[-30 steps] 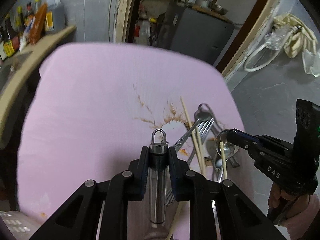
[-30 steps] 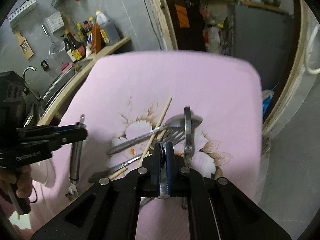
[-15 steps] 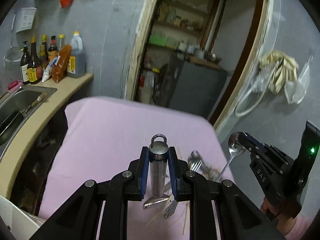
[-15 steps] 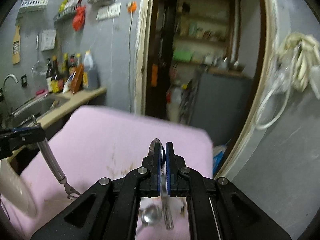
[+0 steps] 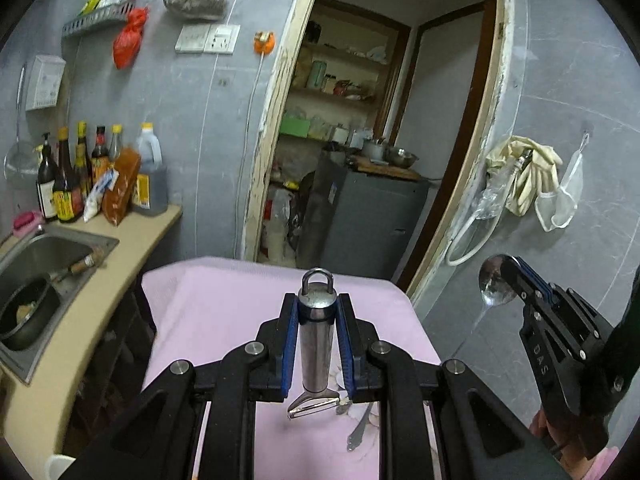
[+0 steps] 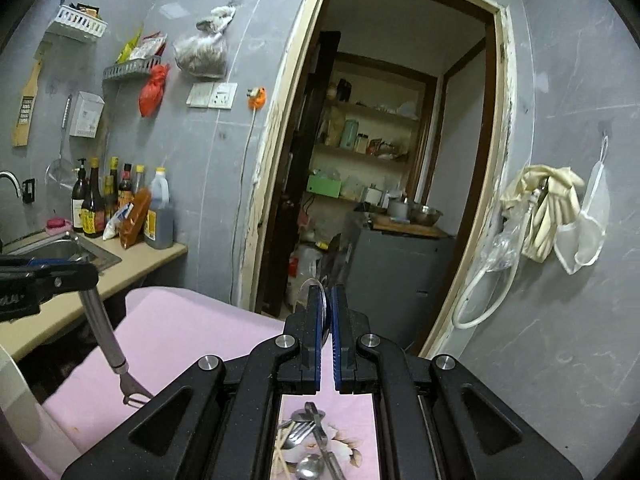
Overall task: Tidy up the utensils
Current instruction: 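Lift the steel utensil with the left tool and carry it toward the white caddy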
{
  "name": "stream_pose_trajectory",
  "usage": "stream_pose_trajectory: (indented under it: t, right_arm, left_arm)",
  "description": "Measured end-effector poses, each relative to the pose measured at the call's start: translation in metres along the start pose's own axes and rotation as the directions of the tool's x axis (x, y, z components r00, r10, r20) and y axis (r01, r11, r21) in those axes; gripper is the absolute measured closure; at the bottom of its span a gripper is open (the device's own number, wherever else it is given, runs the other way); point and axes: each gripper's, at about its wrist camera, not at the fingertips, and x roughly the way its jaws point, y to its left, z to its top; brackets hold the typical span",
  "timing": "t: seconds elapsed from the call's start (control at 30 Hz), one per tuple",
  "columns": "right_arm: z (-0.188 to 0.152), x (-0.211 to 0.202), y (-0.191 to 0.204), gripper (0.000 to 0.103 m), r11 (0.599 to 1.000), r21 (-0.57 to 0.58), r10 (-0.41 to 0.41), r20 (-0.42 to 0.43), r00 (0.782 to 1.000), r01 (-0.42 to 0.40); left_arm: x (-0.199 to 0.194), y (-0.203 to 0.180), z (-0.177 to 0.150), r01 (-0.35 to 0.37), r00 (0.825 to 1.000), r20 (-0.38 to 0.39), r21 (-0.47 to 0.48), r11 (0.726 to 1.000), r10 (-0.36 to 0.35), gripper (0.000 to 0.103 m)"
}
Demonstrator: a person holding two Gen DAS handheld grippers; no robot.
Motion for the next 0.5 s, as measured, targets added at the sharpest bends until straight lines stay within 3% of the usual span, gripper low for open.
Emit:
stream_pose_trajectory:
  t: [0.27, 0.5]
  right_arm:
    - [0.0, -0.023, 0.022, 0.099, 1.0, 0.013, 0.01, 0.005, 1.0, -0.01]
    - [0.008, -0.052, 0.041, 0.099, 1.0, 0.014, 0.025, 0.069, 0.997, -0.026]
  left_arm:
    - [-0.03, 0.005, 0.012, -0.004, 0.997, 0.072, 0.097, 0.995, -0.003, 0.085]
    - [-0.064, 0.034, 0.023, 0.02, 0.993, 0.113, 0.049, 0.999, -0.026, 0.085]
